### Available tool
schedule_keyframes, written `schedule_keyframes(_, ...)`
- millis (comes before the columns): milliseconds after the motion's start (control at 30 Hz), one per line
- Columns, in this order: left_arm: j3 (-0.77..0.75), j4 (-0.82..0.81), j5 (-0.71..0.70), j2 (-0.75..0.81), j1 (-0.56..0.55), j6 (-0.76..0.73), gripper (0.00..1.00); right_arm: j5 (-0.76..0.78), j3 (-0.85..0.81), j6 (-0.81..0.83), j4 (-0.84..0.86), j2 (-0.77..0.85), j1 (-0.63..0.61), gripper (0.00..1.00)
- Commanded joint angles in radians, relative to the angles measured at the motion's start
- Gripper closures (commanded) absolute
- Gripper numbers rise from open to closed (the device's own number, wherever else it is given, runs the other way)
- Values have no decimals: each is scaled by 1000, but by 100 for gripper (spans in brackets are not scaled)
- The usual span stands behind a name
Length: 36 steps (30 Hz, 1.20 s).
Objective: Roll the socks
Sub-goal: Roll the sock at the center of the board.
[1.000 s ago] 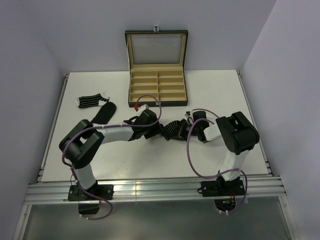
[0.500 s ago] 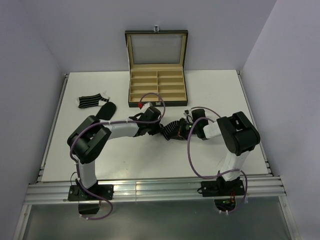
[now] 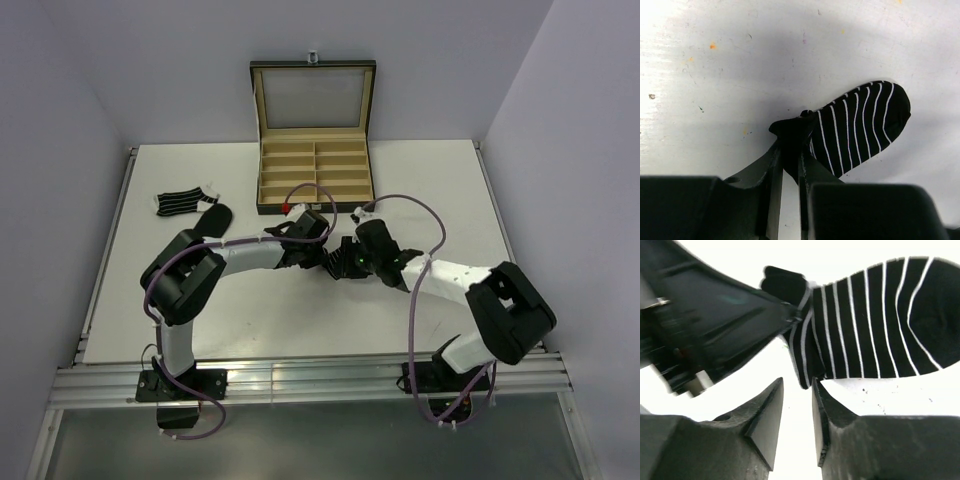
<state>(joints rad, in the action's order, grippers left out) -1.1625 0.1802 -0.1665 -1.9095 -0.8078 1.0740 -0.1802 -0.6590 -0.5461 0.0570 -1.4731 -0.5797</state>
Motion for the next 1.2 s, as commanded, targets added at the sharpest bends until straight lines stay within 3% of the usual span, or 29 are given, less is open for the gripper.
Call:
schedule_keyframes(0, -9, 110, -28, -26, -7, -36, 87, 247, 8, 113, 1, 79, -77, 66)
schedule_keyframes(333, -19, 123, -11, -25, -7, -34, 87, 320, 12, 265, 116, 63, -200, 66)
schedule_keyframes(733, -17, 120, 7, -23, -7, -28, 87, 301, -10, 278, 164, -75, -216, 64)
schedule_keyframes(1167, -8, 127, 44, -19, 4, 10, 87, 363, -103, 242, 15, -205, -216, 65)
